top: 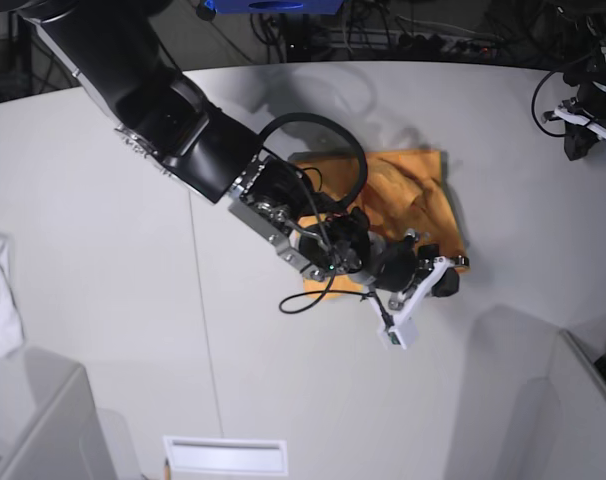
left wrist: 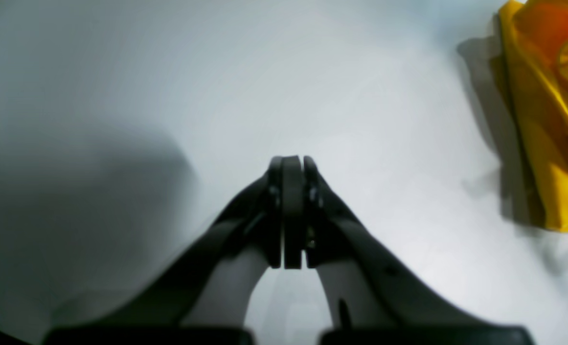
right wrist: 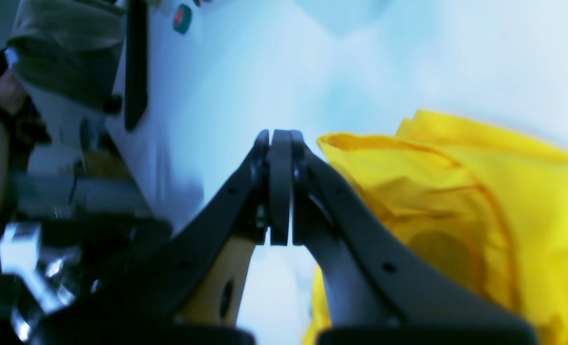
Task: Fold the T-shirt properly
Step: 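Release the shirt and raise the right gripper away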
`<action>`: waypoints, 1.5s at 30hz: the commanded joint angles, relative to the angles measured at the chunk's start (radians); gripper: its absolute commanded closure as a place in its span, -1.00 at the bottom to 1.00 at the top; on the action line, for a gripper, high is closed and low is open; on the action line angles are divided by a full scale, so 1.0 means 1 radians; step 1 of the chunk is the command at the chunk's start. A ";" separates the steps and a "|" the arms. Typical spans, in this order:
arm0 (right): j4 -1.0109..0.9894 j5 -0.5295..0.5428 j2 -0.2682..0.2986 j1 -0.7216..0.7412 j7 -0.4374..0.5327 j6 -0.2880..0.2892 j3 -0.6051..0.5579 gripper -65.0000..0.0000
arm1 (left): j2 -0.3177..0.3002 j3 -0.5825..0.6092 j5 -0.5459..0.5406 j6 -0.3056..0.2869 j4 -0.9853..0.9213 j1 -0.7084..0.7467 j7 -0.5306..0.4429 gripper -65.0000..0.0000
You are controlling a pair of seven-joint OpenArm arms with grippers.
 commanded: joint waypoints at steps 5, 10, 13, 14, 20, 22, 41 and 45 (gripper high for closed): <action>0.143 -0.160 0.084 0.005 -0.190 -0.210 0.007 1.00 | -0.017 -0.009 -0.015 -0.007 0.014 -0.011 -0.021 1.00; 0.263 -0.364 0.112 -0.102 -0.368 -0.229 0.018 1.00 | -0.016 -0.009 -0.015 -0.007 0.028 -0.017 -0.020 1.00; 0.304 -0.406 0.112 -0.153 -0.405 -0.229 0.018 1.00 | -0.016 -0.007 -0.015 -0.007 0.033 -0.018 -0.020 1.00; 0.315 -0.409 0.112 -0.168 -0.409 -0.229 0.018 1.00 | -0.016 -0.007 -0.015 -0.007 0.034 -0.018 -0.020 1.00; 0.412 -0.410 0.102 -0.234 -0.449 -0.229 0.007 1.00 | -0.017 -0.007 -0.015 -0.007 0.042 -0.018 -0.020 1.00; 0.423 -0.410 0.081 -0.239 -0.443 -0.229 -0.033 1.00 | -0.017 -0.007 -0.015 -0.007 0.042 -0.018 -0.020 1.00; 0.476 -0.461 0.041 -0.145 -0.369 -0.220 -0.123 1.00 | -0.019 -0.129 -0.018 -0.010 0.042 -0.035 -0.015 1.00; 0.370 -0.461 0.027 -0.086 -0.360 -0.220 -0.045 1.00 | -0.013 -0.127 -0.018 -0.010 0.071 -0.032 -0.014 1.00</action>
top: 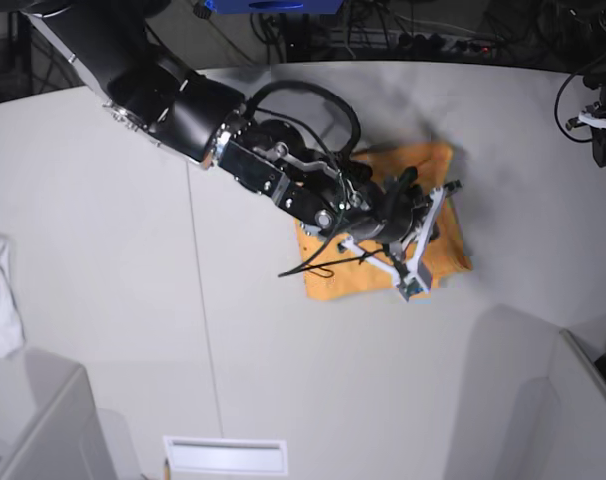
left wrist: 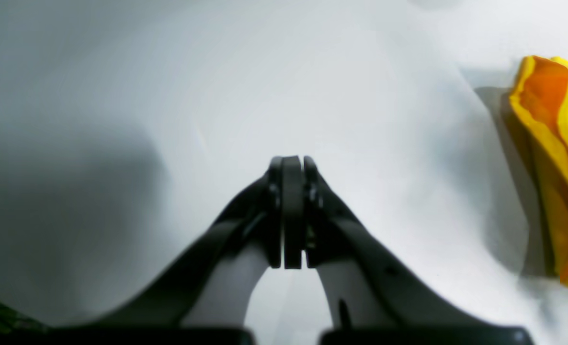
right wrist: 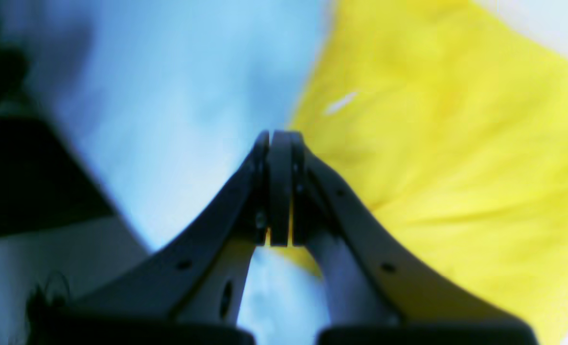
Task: Fold the T-shirt properly
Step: 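Release the shirt and raise the right gripper away, then grasp the folded shirt's edge with the left gripper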
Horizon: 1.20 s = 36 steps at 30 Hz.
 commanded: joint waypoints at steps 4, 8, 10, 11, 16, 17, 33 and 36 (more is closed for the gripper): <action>-0.013 0.003 0.010 0.034 0.060 0.006 0.054 1.00 | -0.013 0.114 -0.019 -0.008 0.110 0.004 -0.022 1.00; 0.048 0.004 0.079 -0.009 0.064 0.006 0.146 1.00 | 0.055 0.149 -0.079 -0.008 0.175 -0.026 0.061 1.00; 0.094 0.004 0.119 -0.054 0.063 0.006 0.199 1.00 | 0.065 0.150 -0.171 -0.008 0.170 -0.051 0.127 1.00; 0.120 0.004 0.139 -0.075 0.063 0.006 0.223 1.00 | 0.067 0.150 -0.208 -0.008 0.170 -0.057 0.150 1.00; 0.293 0.009 0.268 -0.218 0.063 0.006 0.401 1.00 | 0.070 0.152 -0.377 -0.006 0.162 -0.075 0.193 0.68; 0.326 0.009 0.290 -0.250 0.063 0.006 0.447 1.00 | 0.070 0.156 -0.396 -0.006 0.150 -0.080 0.198 0.37; 0.496 0.010 0.352 -0.603 0.064 0.091 0.791 1.00 | 0.065 0.485 -0.409 0.000 -0.275 -0.270 0.188 -1.00; 0.508 0.010 0.354 -0.629 0.068 0.091 0.796 1.00 | 0.065 0.532 -0.409 0.004 -0.344 -0.312 0.188 -1.00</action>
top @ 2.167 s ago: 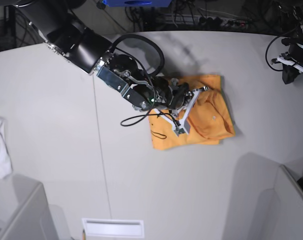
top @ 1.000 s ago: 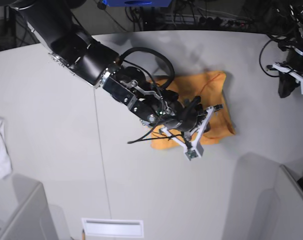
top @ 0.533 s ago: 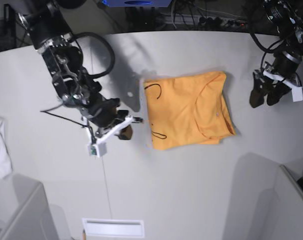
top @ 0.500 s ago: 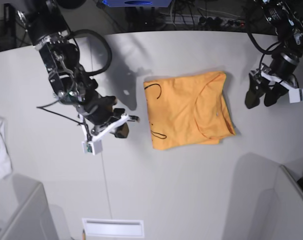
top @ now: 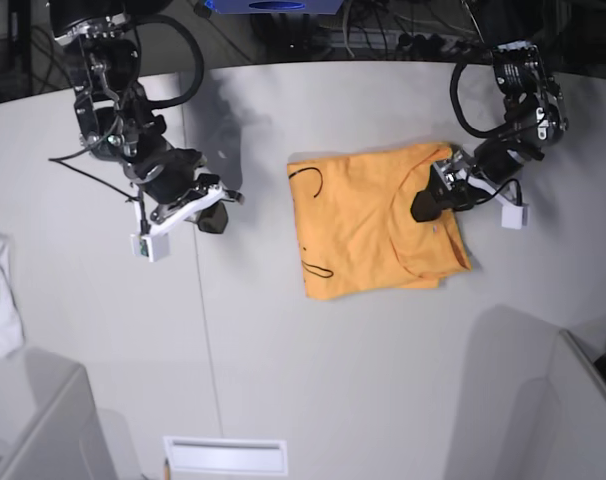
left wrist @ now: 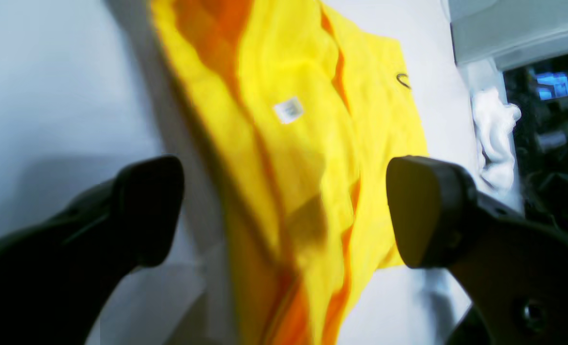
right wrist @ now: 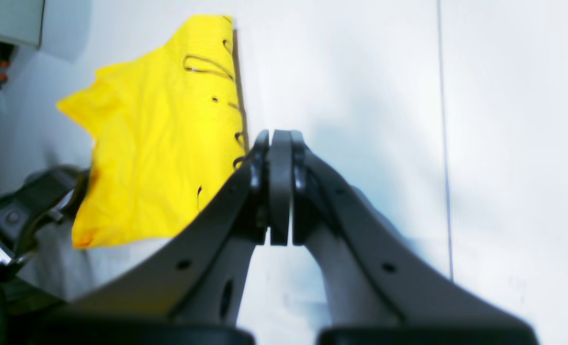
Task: Fold the T-shirt properly
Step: 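Grasp the folded shirt's edge with the left gripper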
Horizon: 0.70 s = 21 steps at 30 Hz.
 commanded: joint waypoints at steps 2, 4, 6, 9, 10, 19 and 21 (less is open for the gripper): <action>0.033 0.006 0.007 -0.008 0.019 0.012 0.007 1.00 | -0.010 0.015 -0.015 0.037 -0.020 -0.021 -0.011 -1.00; 0.033 0.006 0.007 -0.024 0.021 0.012 0.009 1.00 | -0.011 0.022 -0.015 0.083 -0.037 -0.023 -0.011 -1.00; 0.033 0.006 0.006 -0.045 0.021 0.012 0.036 1.00 | -0.011 0.044 -0.015 0.102 -0.040 -0.023 -0.011 -1.00; 0.033 0.006 0.003 -0.077 0.021 0.014 0.101 1.00 | -0.013 0.101 -0.015 0.123 -0.043 -0.024 -0.011 -0.89; 0.033 0.006 0.003 -0.087 0.021 0.014 0.117 1.00 | -0.016 0.110 -0.015 0.131 -0.046 -0.024 -0.011 -0.77; 0.027 0.137 -0.036 -0.202 0.023 0.190 0.412 1.00 | -0.156 0.320 -0.013 0.188 -0.032 -0.058 -0.009 0.88; 0.027 0.152 -0.053 -0.225 0.013 0.221 0.496 1.00 | -0.194 0.377 -0.013 0.217 -0.034 -0.075 -0.008 1.00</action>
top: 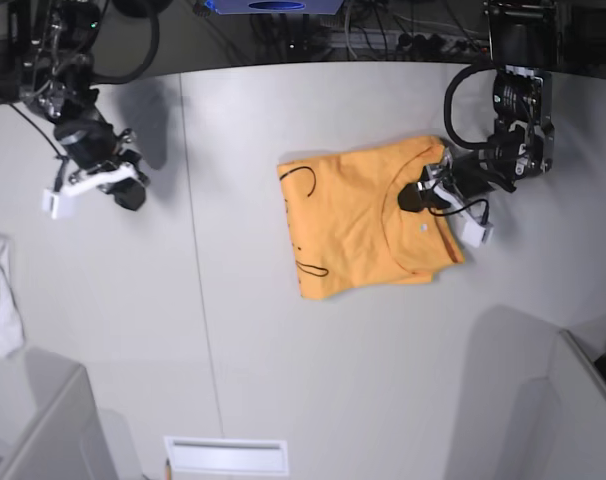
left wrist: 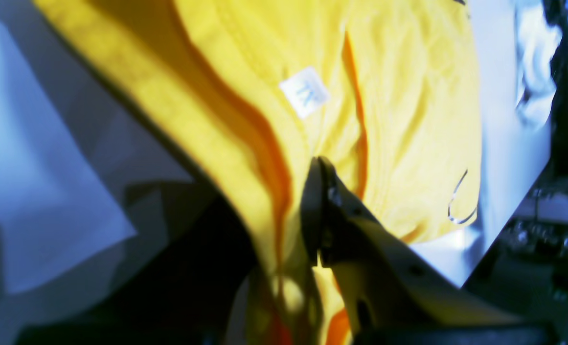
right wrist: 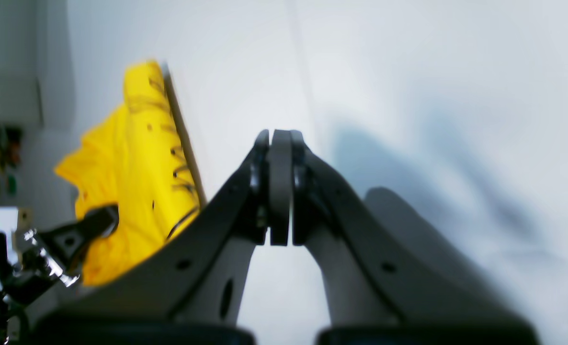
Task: Fold the T-shirt properly
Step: 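Grasp the folded shirt's edge with the left gripper, then drag the folded shirt across the table with the left gripper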
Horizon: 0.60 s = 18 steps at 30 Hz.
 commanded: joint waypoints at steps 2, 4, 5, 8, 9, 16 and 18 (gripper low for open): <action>0.015 0.007 0.005 -0.011 0.014 0.054 0.061 1.00 | -0.053 0.081 0.002 0.012 0.016 -0.042 0.010 1.00; 0.013 0.007 0.005 -0.037 0.013 0.082 0.100 1.00 | -0.095 0.193 0.002 0.014 0.016 -0.087 0.012 1.00; 0.013 0.007 0.005 -0.050 0.013 0.087 0.116 1.00 | -0.119 0.257 0.002 0.014 0.016 -0.113 0.010 1.00; -0.001 0.005 0.004 -0.091 0.020 0.090 0.159 1.00 | -0.158 0.429 0.002 0.014 0.016 -0.200 0.007 1.00; -0.010 0.005 -0.001 -0.103 0.020 0.090 0.178 1.00 | -0.164 0.488 0.004 0.014 0.016 -0.234 0.005 1.00; -0.028 0.003 -0.102 -0.152 0.014 0.093 0.336 1.00 | -0.165 0.860 0.292 0.009 0.016 -0.446 0.012 1.00; -0.028 0.003 -0.117 -0.166 0.014 0.093 0.354 1.00 | -0.149 0.931 0.360 0.009 0.018 -0.481 0.007 1.00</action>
